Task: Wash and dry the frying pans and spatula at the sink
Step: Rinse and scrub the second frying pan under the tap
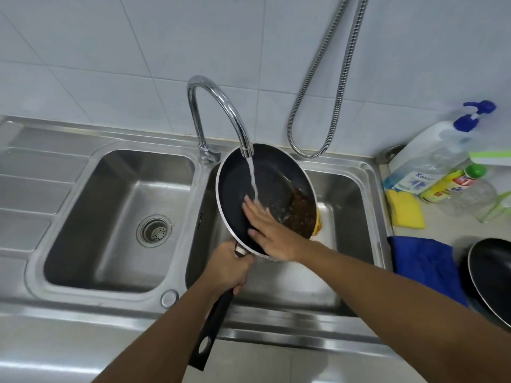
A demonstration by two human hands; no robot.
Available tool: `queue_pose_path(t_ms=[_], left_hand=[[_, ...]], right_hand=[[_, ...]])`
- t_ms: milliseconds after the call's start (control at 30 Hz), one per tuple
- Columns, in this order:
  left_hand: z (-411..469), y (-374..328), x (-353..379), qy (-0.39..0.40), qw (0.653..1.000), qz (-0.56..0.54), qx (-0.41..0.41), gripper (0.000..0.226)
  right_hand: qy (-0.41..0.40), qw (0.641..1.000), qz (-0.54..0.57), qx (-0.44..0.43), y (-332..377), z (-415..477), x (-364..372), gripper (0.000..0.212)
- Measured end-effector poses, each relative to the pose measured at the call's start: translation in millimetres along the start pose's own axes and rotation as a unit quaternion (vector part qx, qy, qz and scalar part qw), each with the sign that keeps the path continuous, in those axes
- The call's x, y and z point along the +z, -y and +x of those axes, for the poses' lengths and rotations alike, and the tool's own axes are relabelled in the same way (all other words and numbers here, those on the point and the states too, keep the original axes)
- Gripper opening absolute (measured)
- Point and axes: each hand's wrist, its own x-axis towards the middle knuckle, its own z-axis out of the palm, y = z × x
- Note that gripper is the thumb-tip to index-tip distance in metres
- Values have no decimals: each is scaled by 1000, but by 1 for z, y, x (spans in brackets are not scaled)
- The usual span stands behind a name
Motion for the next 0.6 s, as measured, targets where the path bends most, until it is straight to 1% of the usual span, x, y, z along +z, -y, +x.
queue_pose_path(t_ms=[67,167,233,300,333,433,500,600], left_hand=[[2,-1,-2,-10,1000,2,2,7],[1,-3,-3,-17,1000,19,5,11],[-2,-3,-2,-14,999,36,6,13],[-7,-3,1,-10,999,52,6,14],[-8,-3,2,-6,998,55,6,13],[-13,-3,6,2,999,38,-2,4],[-14,-2,4,19,999,33,-13,8],[-15,1,2,36,997,60,-20,6]], right_hand=[[13,999,36,37,-4,-17,8,71],[9,987,34,157,-20,-26,9,78],[-25,969,50,241,-32,-18,3,79],[-52,955,50,288,-42,-6,-5,78],[-56,952,46,298,-45,-1,-8,77],[-84,950,63,293,-43,17,-16,74],[-106,958,78,254,-30,32,-24,73],[-104,974,80,183,-1,54,-28,73]])
